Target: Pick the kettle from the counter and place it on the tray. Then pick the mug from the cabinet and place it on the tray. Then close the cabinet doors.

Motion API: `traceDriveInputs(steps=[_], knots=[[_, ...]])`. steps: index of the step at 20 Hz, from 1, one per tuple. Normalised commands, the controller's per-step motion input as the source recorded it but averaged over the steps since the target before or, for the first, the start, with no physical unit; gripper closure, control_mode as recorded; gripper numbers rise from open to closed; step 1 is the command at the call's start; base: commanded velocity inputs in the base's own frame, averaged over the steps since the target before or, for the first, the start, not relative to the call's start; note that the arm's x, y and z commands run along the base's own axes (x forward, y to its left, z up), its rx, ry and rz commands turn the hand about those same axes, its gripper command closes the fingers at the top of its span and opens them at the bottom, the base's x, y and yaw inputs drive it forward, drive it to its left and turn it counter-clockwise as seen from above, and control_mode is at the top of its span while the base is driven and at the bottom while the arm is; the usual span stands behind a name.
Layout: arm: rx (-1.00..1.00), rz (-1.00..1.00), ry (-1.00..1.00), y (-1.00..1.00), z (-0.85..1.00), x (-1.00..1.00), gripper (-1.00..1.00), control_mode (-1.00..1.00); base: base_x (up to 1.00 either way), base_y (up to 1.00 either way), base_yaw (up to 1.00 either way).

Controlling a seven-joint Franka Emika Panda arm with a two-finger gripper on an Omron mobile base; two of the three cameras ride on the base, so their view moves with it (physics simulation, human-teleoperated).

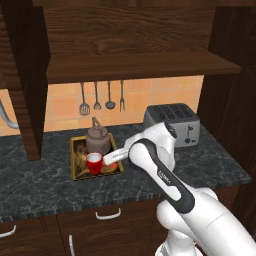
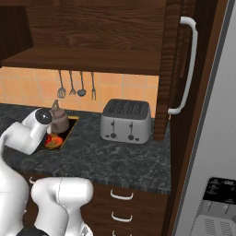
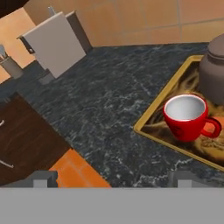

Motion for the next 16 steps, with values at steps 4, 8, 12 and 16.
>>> traceDriveInputs(steps=[4,8,12,16], knots=[[-0.23,0.0,0.05,0.52,0.4,-0.39,-1.0,-1.0,0.0,0.0,0.0],[-0.29,-0.04,-0.04,0.56,0.3,-0.62,-1.0,-1.0,0.0,0.0,0.0],[-0.22,-0.04,-0.15,0.31,0.17,-0.65,-1.0,-1.0,0.0,0.0,0.0],[-0.09,0.0,-0.06,0.05,-0.01,-0.16,-1.0,-1.0,0.0,0.0,0.0]])
